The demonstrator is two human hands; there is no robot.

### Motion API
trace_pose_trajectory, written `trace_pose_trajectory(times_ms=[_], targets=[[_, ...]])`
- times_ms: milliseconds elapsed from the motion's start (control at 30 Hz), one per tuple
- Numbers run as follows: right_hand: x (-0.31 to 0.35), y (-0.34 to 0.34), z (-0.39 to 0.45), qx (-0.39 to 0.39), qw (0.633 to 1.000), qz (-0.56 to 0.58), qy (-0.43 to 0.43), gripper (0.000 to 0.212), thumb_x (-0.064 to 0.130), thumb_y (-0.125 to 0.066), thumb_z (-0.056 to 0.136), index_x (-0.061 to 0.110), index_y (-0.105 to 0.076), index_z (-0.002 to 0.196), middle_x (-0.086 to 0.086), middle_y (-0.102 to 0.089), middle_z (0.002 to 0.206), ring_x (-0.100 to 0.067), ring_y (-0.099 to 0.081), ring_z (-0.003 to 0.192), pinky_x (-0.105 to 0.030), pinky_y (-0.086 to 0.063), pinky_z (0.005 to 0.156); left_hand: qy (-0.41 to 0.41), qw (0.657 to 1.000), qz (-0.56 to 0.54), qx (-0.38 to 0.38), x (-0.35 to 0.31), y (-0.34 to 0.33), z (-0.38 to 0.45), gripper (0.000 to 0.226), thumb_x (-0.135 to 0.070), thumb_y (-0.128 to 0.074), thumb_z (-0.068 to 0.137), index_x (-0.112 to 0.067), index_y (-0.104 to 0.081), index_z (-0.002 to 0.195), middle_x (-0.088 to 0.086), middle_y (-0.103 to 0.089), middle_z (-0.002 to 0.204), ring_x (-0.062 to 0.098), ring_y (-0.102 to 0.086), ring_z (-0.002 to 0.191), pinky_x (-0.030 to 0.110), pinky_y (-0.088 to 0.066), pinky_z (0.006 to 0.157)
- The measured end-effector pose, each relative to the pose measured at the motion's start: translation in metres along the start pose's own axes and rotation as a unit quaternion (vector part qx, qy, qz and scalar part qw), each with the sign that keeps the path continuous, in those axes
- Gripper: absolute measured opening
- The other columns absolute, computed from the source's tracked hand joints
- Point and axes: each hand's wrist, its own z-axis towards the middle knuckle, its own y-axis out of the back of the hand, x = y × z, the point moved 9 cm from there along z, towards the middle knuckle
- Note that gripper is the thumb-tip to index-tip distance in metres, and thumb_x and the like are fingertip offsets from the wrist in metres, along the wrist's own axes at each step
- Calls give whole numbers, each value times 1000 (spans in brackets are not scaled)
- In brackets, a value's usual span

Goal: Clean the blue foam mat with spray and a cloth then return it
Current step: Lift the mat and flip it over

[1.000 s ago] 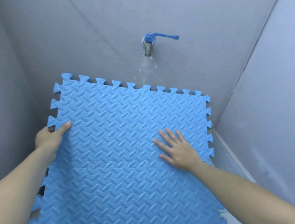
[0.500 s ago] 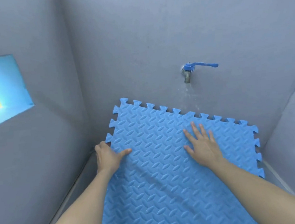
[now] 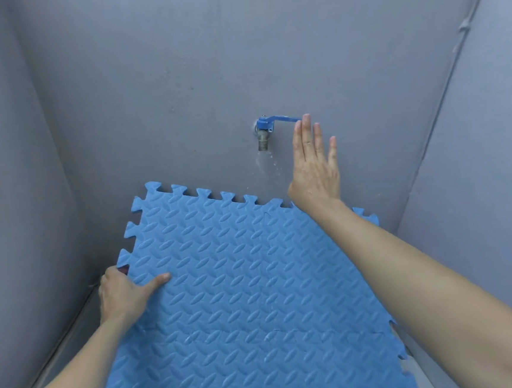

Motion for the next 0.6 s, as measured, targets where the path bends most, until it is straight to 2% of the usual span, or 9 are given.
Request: trace_pose_trajectory(times_ms=[133,333,600], targets=[[1,-7,2,28,1000,-2,-11,102,7,-50,75,11,17,152,-2,19,162,-26,9,150,-54,4,118,1,1000,4,1,-1,1,-2,107,-58,-87,47,3,-44,124,18,-50,124,34,-46,120,50,-45,95],[-10,-16,11,69,997,-21,-12,109,28,-59,79,14,23,150,2,24,161,-29,10,150,-61,0,117,7,1000,9,2,-3,3,-7,105,-56,-86,50,3,-42,126,19,-47,127,34,-43,122,50,-43,97],[-13,-20,18,94,995,-26,-5,110,30,-61,78,16,21,151,4,24,160,-31,9,150,-66,-3,115,12,997,81,-7,-3,9,-14,110,-72,-74,52,1,-39,127,18,-45,131,41,-44,122,60,-37,95]])
